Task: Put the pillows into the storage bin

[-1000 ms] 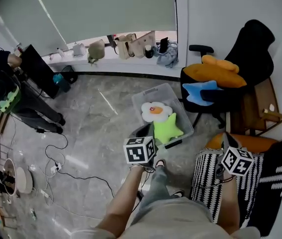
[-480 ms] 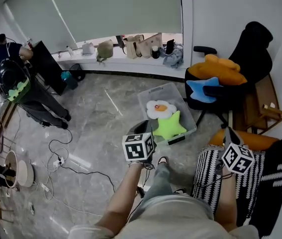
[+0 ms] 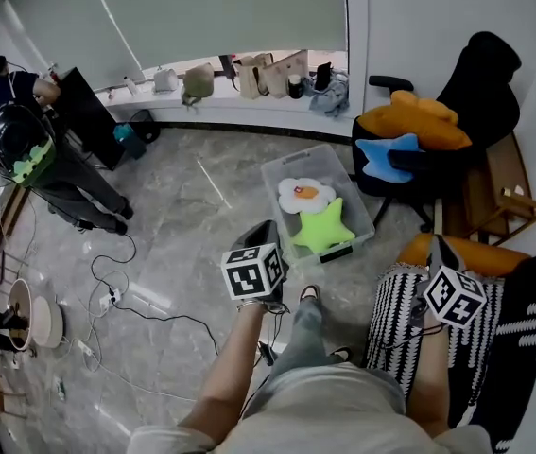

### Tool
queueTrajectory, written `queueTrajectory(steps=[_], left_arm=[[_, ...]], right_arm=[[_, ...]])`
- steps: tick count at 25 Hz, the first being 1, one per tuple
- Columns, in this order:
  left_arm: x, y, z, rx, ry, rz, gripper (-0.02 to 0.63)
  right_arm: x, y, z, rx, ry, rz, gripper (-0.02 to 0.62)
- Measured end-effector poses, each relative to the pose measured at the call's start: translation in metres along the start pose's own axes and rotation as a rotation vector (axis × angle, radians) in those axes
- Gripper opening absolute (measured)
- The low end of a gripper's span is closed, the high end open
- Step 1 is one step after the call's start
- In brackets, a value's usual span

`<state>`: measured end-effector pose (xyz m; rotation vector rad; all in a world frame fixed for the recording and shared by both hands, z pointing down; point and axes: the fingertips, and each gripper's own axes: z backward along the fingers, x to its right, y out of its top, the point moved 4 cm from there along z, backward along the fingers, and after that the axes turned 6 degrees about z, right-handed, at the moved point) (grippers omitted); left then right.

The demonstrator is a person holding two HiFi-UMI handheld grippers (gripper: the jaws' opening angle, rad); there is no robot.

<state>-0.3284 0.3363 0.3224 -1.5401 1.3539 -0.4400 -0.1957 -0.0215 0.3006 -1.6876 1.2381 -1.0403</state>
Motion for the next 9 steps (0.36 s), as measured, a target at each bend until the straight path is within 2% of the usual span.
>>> queueTrajectory(steps=[9], left_arm=[[-0.0098,-0.0021,-0.0005,-0.011,0.015,0.017,0.011]], right_arm=[[-0.0053,0.0012,-0.0077,-0.007,0.02,0.015,0.002]])
